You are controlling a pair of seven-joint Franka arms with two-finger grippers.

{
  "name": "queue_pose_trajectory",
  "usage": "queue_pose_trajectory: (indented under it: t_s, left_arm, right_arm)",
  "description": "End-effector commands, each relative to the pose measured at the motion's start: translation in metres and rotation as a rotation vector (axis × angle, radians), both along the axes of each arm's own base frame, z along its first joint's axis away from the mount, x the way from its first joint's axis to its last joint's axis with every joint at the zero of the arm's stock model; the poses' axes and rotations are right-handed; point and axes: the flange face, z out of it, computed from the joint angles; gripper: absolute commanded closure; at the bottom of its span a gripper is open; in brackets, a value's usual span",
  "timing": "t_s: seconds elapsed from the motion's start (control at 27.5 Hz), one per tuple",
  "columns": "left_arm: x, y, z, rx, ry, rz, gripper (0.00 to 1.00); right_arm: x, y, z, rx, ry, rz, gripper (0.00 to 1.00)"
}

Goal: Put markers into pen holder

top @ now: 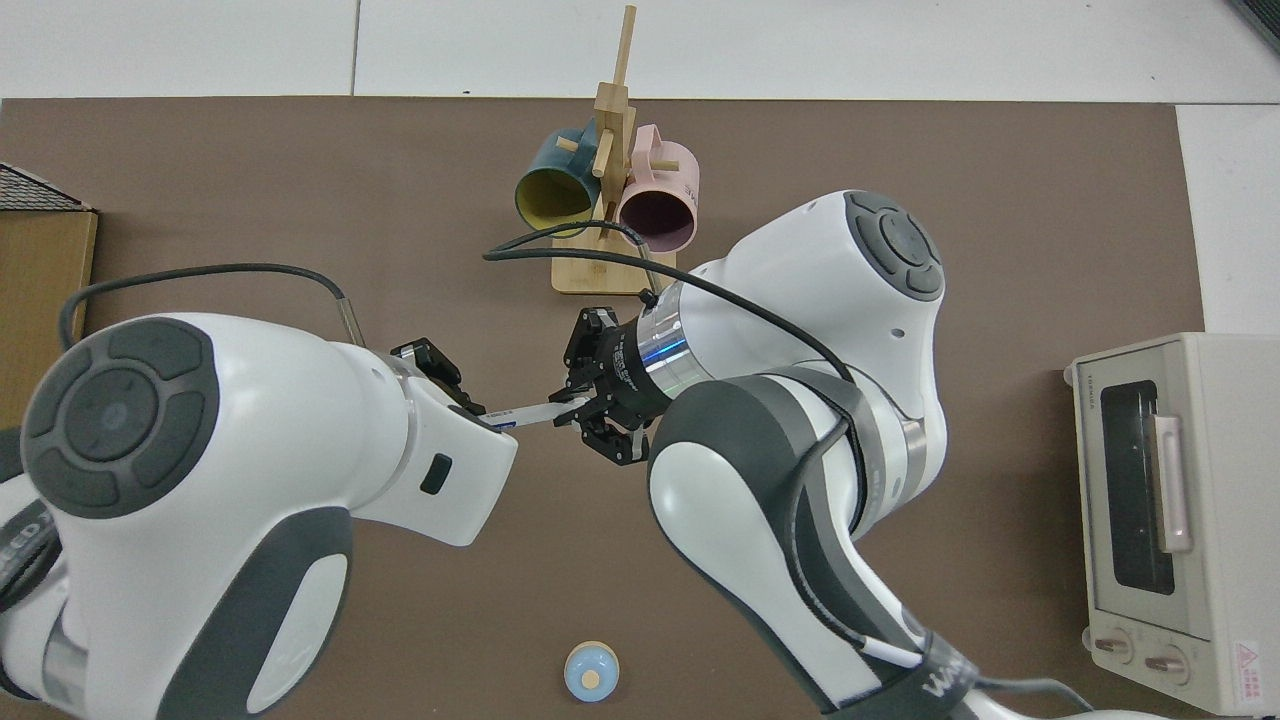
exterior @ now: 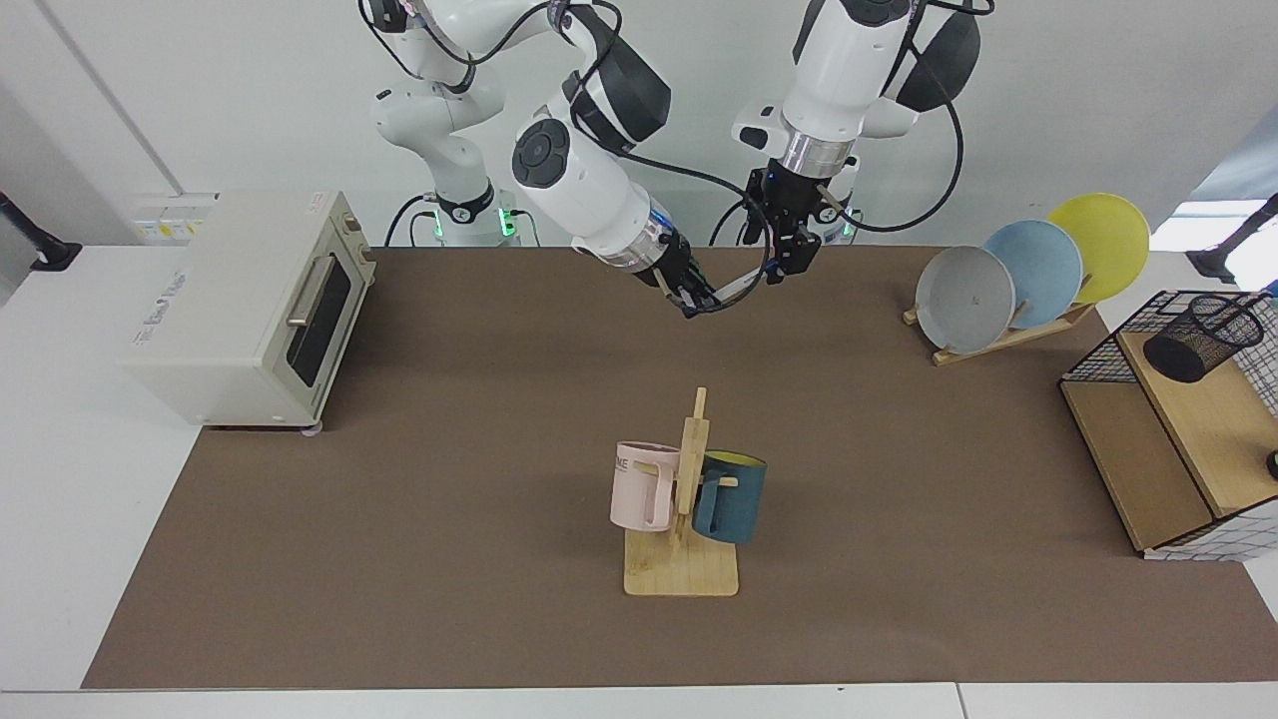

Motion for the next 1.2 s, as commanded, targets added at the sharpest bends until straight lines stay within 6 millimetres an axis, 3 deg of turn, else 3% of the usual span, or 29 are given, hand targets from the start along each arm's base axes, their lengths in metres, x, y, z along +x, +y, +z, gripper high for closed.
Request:
queue_pose_trajectory:
  t_s: [0.0,0.18,0.25,0.33,0.36,0.44,0.55,0.76,0.95,1.17]
  left_arm:
    - [-0.007,-0.003,-0.003,-0.004,0.004,0.030,1.00]
    - [-0.010,-0.007,-0.002,-0.003,0.014,0.051,1.00]
    - [-0.011,-0.007,-0.002,-0.001,0.020,0.059,1.00]
    - [-0.012,-0.006,-0.002,0.001,0.021,0.063,1.00]
    - [-0.011,-0.006,-0.002,0.002,0.020,0.066,1.00]
    - [-0.011,-0.005,-0.002,0.004,0.021,0.070,1.00]
    - [-0.009,0.000,-0.004,0.011,0.032,0.093,1.00]
    - [-0.003,0.031,-0.005,0.078,0.074,0.271,1.00]
    - [0.013,0.083,-0.008,0.084,0.123,0.418,1.00]
    - [0.032,0.162,-0.011,0.068,0.157,0.557,1.00]
  right_arm:
    - [0.007,0.001,0.002,0.012,-0.005,-0.022,1.00]
    - [0.005,0.001,0.001,0.013,-0.009,0.002,1.00]
    - [0.005,0.000,0.000,0.012,-0.021,0.017,0.75]
    - [0.004,-0.002,0.003,0.017,-0.046,0.050,0.60]
    - [0.003,-0.003,0.002,0.017,-0.049,0.062,0.48]
    - [0.003,-0.008,0.000,-0.005,-0.047,0.075,0.00]
    - [0.001,-0.022,0.009,-0.095,-0.117,0.159,0.00]
    - [0.009,-0.076,0.031,-0.174,-0.240,0.359,0.00]
    - [0.017,-0.133,0.049,-0.262,-0.353,0.573,0.00]
    - [0.019,-0.206,0.079,-0.357,-0.454,0.842,0.00]
